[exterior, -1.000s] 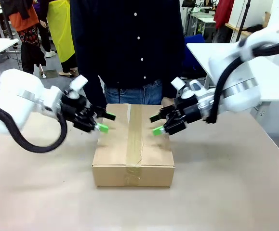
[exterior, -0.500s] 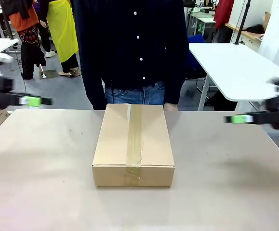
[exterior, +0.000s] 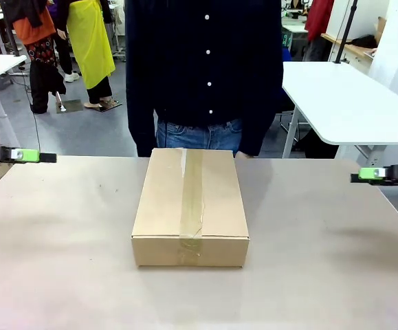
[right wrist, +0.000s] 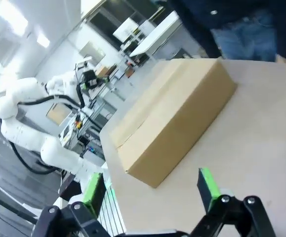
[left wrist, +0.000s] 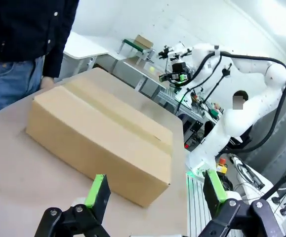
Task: Pack the gift set into the box.
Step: Press and hold the closed box until the human finishes sealing it.
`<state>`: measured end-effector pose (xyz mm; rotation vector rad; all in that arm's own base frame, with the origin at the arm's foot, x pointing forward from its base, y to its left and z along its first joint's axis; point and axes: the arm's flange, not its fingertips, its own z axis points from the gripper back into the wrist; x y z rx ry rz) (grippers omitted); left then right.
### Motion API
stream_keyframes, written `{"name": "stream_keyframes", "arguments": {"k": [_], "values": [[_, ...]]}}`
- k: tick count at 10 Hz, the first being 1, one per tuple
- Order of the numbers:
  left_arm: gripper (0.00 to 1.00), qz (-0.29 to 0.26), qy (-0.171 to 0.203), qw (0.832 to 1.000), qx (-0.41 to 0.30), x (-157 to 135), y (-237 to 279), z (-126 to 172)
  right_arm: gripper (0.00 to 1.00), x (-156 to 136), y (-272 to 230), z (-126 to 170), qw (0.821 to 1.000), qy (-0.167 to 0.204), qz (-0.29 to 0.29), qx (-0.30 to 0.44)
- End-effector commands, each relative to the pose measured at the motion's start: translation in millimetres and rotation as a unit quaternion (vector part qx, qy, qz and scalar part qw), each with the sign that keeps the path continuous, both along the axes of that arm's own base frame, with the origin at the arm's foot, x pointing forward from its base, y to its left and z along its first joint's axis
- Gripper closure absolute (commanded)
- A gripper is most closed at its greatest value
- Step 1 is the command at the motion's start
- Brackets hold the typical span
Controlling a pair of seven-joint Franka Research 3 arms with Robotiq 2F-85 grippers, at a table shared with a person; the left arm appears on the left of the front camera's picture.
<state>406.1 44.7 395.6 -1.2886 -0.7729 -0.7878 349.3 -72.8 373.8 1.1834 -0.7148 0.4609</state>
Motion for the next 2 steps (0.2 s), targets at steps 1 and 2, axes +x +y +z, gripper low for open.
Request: {"name": "stream_keyframes", "arguments": {"k": [1, 2], "values": [[0.0, 0.007, -0.004, 1.0, -0.001, -1.2, 1.4, 1.7, 0.0, -2.7, 0.4, 2.8, 1.0, -0.012, 0.003, 0.005], [0.0, 0.007, -0.004, 1.0, -0.001, -1.2, 1.4, 1.7, 0.0, -2.7, 0.4, 2.8, 1.0, -0.012, 0.003, 0.005]]}}
